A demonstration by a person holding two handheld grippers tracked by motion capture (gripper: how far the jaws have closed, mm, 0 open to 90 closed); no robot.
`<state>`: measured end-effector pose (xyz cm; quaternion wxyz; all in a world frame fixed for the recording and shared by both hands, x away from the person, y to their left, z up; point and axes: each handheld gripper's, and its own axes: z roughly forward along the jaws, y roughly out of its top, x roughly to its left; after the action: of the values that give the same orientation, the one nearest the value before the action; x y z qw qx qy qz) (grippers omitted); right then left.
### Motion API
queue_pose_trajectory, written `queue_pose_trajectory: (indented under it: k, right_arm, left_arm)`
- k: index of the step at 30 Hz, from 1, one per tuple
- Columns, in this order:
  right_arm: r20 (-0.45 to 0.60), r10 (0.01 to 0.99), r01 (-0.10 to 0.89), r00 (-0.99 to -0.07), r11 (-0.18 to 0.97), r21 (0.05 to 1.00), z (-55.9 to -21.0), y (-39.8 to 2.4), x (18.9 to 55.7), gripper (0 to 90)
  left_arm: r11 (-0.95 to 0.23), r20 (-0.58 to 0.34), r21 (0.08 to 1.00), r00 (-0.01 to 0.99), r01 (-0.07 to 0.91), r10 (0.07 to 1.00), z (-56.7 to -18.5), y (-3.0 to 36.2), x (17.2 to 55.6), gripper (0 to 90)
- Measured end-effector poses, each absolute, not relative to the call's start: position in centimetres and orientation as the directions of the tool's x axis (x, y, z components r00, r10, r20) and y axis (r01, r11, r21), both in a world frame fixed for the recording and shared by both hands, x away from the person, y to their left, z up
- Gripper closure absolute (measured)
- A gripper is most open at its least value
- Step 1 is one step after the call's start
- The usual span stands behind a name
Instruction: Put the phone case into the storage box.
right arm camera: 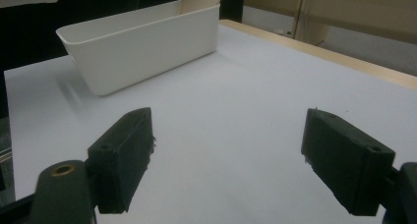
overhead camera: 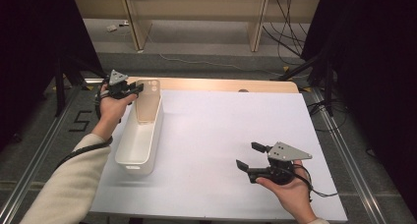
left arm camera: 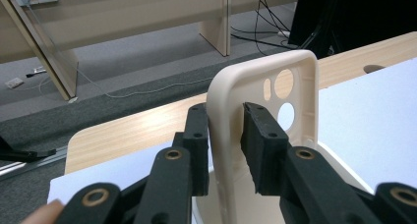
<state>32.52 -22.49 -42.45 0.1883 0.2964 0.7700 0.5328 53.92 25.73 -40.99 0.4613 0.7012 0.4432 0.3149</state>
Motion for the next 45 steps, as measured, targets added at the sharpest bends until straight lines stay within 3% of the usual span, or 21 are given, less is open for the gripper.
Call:
queue_pose_trajectory:
  k: [25, 33, 39, 45]
  right_arm:
    - [0.057, 0.65, 0.278, -0.758, 0.242, 0.929, -42.6, -22.4, 32.5, 21.0]
    - [0.053, 0.656, 0.273, -0.753, 0.238, 0.932, -42.5, -22.4, 32.6, 20.9]
    - [0.038, 0.668, 0.266, -0.744, 0.243, 0.933, -42.3, -22.6, 32.6, 20.9]
    - [0.033, 0.669, 0.262, -0.743, 0.246, 0.933, -42.3, -22.7, 32.6, 20.7]
  left_arm:
    - [-0.21, 0.055, 0.906, 0.389, 0.368, 0.92, -41.2, 26.1, 54.2, 64.9]
    - [-0.147, -0.014, 0.91, 0.383, 0.387, 0.924, -40.7, 26.4, 53.6, 46.3]
    - [-0.097, -0.067, 0.915, 0.382, 0.392, 0.922, -39.8, 26.7, 52.5, 23.5]
    - [-0.099, -0.054, 0.921, 0.377, 0.376, 0.925, -39.1, 27.0, 51.3, 14.4]
